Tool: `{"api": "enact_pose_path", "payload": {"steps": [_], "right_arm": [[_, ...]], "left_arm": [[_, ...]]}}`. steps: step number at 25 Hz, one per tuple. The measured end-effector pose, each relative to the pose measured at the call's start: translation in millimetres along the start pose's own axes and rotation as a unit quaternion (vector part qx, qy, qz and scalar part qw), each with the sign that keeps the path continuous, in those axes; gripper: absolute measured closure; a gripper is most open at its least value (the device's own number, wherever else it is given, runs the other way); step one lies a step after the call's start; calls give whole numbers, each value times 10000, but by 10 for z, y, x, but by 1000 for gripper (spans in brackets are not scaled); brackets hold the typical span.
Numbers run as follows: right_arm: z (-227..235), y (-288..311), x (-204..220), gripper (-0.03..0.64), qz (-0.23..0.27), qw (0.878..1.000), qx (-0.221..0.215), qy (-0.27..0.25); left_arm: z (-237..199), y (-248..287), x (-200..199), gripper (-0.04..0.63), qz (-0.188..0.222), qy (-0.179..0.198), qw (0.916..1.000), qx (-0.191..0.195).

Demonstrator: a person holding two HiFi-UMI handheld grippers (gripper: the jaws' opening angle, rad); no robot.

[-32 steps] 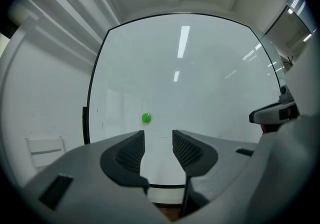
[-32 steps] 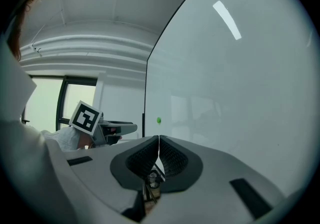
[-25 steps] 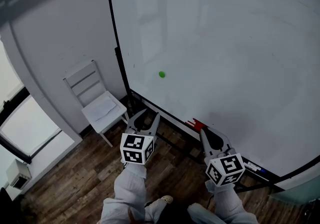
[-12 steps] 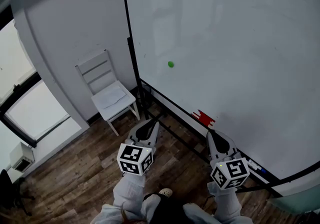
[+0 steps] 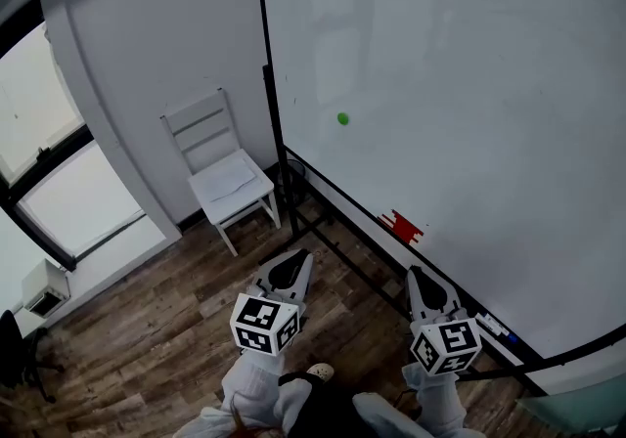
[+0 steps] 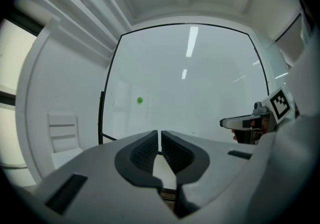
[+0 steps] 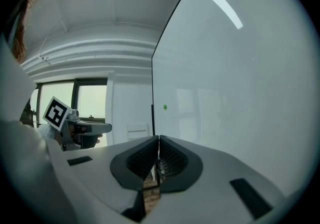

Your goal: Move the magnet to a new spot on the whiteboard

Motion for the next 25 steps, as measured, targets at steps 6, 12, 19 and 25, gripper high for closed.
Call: {"api": "enact_pose_path", "payload": {"steps": [6,12,19,25], "right_arm": [[29,-19,102,588,-91,9998,-21,162],[106,2,177,589,-167,9995,-1,284],[138,28,212,589,-236,9991,8,344],[95,69,199,589,-246,9992,-6,306]], "left_arm": [[40,-45,127,584,-71,-23,10000,-66],[-5,-28,159,586,-141,148,9995,-242],[-39,2,179,586,-112,116,9996,-238],[-56,39,217,586,-167,83,9996,-202]]}}
Point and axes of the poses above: the fingertips, and each gripper's own axes: y forward along the fingers, z to its right, x out of its underside, the point moved 2 cm from there along -y, backward along the fingers, and after that the axes turned 11 degrees about y, right-handed, at the moved point
